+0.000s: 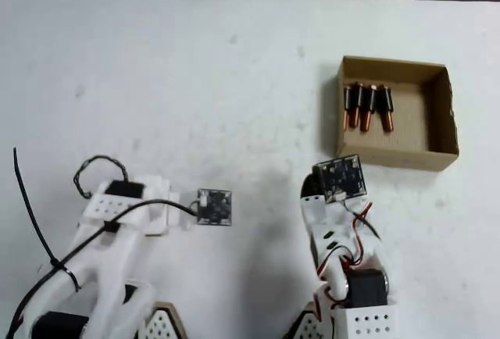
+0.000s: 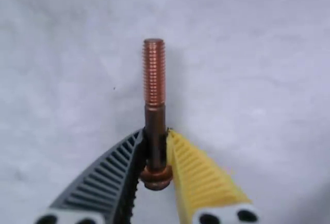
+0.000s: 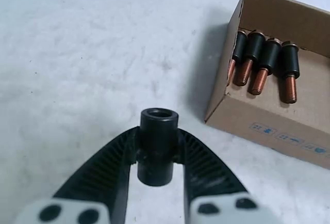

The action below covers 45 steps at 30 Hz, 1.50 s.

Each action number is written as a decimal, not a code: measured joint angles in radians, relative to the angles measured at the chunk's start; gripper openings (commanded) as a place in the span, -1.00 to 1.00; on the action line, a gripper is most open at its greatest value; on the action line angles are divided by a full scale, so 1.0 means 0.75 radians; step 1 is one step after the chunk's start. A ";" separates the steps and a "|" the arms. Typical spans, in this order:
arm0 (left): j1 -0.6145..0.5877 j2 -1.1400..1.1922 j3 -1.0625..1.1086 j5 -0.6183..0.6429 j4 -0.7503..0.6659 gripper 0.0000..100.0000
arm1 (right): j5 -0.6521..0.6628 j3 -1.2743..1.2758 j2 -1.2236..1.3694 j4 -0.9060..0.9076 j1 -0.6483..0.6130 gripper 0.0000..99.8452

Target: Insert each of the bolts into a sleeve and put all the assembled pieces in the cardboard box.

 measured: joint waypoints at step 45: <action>-0.094 -0.027 -0.100 0.421 -0.338 -0.92 | 0.000 0.000 0.000 0.000 0.000 -0.97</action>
